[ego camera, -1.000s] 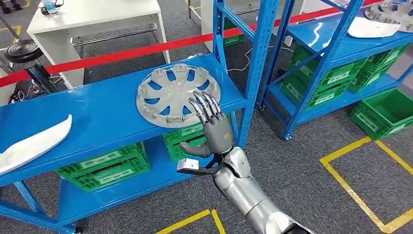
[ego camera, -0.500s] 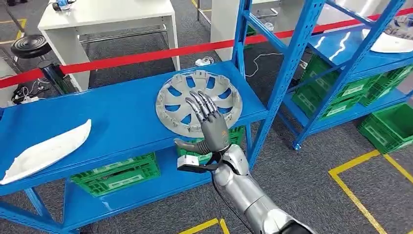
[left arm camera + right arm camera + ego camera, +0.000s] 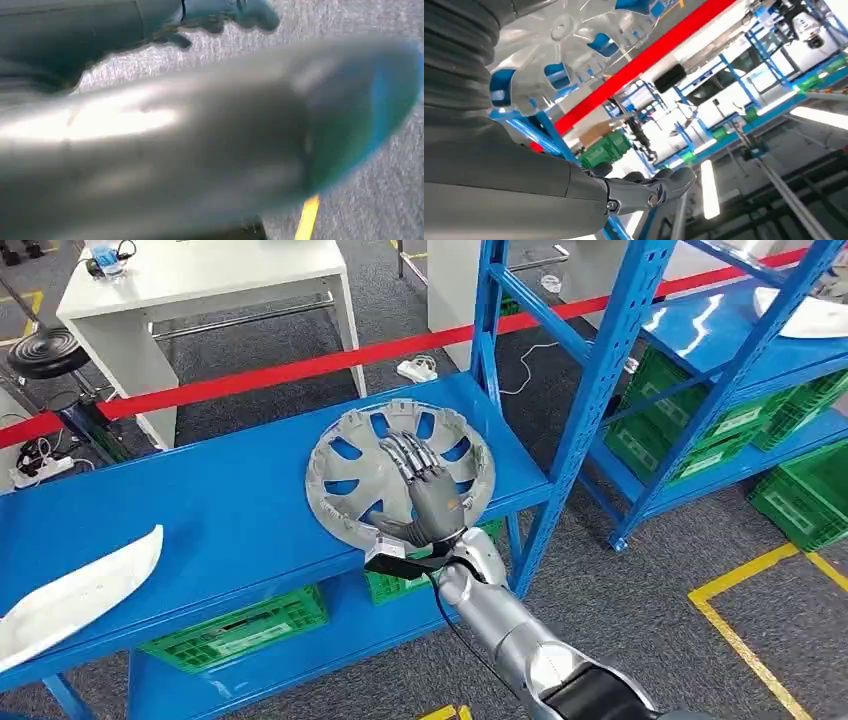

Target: Take the parts from the cabinet and place them on the table.

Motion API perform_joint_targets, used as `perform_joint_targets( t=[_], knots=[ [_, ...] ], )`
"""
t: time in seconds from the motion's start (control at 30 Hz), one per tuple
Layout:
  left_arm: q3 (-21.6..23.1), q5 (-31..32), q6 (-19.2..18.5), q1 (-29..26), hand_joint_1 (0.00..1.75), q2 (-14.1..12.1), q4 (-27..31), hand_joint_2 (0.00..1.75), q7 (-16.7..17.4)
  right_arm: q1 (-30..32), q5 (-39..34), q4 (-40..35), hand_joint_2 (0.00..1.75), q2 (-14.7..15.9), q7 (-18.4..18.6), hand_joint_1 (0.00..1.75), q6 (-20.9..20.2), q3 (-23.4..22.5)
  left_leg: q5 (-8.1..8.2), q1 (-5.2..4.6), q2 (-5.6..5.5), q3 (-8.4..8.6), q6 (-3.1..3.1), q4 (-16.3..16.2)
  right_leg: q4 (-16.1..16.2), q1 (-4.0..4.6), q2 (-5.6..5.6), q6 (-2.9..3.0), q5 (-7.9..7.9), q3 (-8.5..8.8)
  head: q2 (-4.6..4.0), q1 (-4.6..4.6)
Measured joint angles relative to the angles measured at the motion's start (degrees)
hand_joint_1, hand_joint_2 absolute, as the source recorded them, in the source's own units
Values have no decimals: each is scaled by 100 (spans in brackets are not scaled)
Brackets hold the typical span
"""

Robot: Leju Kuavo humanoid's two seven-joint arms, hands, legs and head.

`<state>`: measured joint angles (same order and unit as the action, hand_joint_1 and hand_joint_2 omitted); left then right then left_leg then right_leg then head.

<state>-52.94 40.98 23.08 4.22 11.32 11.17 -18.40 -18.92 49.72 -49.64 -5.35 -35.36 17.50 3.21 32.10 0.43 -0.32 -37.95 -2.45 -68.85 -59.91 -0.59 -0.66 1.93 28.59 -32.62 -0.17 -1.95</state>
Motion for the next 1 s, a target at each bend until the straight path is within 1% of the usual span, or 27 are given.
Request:
perform_joint_targets(
  t=[0.03,0.07,0.1,0.13,0.17,0.2,0.23,0.27,0.3,0.33,0.4,0.43,0.47,0.5,0.6,0.7,1.0],
  knots=[
    [0,9,-4,2,0,0,0,0,20,-6,-28,22,175,0,42,0,-72,-13,-398,2,2,124,10,464,0,-10,1,-20,43,66,0,-2],
    [2,28,-9,-9,0,2,-2,0,20,-13,-46,59,175,0,55,0,-140,-17,-752,2,4,198,13,868,6,-11,5,-47,81,45,2,4],
    [2,44,-28,-4,0,7,-18,0,31,-30,-37,127,175,0,79,0,-203,-31,-505,-20,12,158,52,904,-23,2,-4,-86,101,87,0,42],
    [4,50,-31,18,0,9,-15,0,30,-28,-13,162,175,0,125,0,-242,-35,-509,-48,14,195,109,870,-10,5,-7,-126,121,50,0,37],
    [4,55,-31,5,0,20,-15,0,31,-28,16,199,175,0,164,0,-269,-35,-663,-42,11,197,149,893,-8,3,-6,-151,136,60,0,33],
    [4,63,-31,-10,0,39,-17,0,37,-40,26,253,175,0,181,0,-318,-39,-693,-26,7,206,104,908,-23,25,-9,-41,137,74,0,30],
    [7,83,-31,1,0,43,-17,0,46,-64,0,319,175,0,201,0,-395,-46,-695,-36,0,206,113,908,-16,27,-14,-9,125,70,0,26],
    [11,114,-31,19,0,46,-17,0,66,-80,-26,383,175,0,227,0,-470,-57,-688,-42,-12,205,124,908,13,24,-5,-12,124,88,0,22],
    [20,127,-31,31,0,52,-17,0,74,-94,-54,430,175,0,227,0,-509,-66,-670,-43,-20,210,153,910,45,26,1,-20,130,110,0,17],
    [24,138,-31,42,0,55,-17,0,83,-117,-96,468,175,-2,223,0,-553,-70,-661,-42,-22,217,166,912,75,26,7,-59,137,135,0,15],
    [26,168,-31,59,0,70,-17,0,107,-157,-236,555,175,-24,172,0,-678,-105,-645,-41,-22,237,191,915,112,28,11,-80,142,172,2,13],
    [28,186,-31,68,0,76,-17,0,131,-160,-315,595,0,-48,126,0,-748,-125,-634,-41,-22,248,209,915,124,28,15,-94,149,189,2,15],
    [31,195,-28,72,0,83,-17,0,138,-159,-369,634,0,-61,100,0,-804,-149,-629,-41,-23,258,215,915,134,27,16,-124,152,204,0,13],
    [33,208,-28,77,0,85,-17,0,140,-159,-407,664,0,-83,78,0,-835,-162,-623,-42,-22,264,224,915,142,25,16,-142,155,210,0,13],
    [44,240,-31,95,0,87,-17,0,153,-154,-485,737,0,-155,-26,0,-859,-190,-619,-42,-18,268,230,914,151,24,15,-179,153,215,2,15],
    [74,260,-31,100,0,90,-17,0,153,-150,-500,796,0,-223,-142,0,-758,-190,-619,-43,-19,270,230,914,151,22,15,-204,149,215,2,15],
    [122,302,-28,104,0,101,-17,0,175,-151,-527,907,0,-302,-151,0,-603,-190,-624,-41,-18,289,222,933,151,26,15,-208,148,224,2,15]
  ],
)
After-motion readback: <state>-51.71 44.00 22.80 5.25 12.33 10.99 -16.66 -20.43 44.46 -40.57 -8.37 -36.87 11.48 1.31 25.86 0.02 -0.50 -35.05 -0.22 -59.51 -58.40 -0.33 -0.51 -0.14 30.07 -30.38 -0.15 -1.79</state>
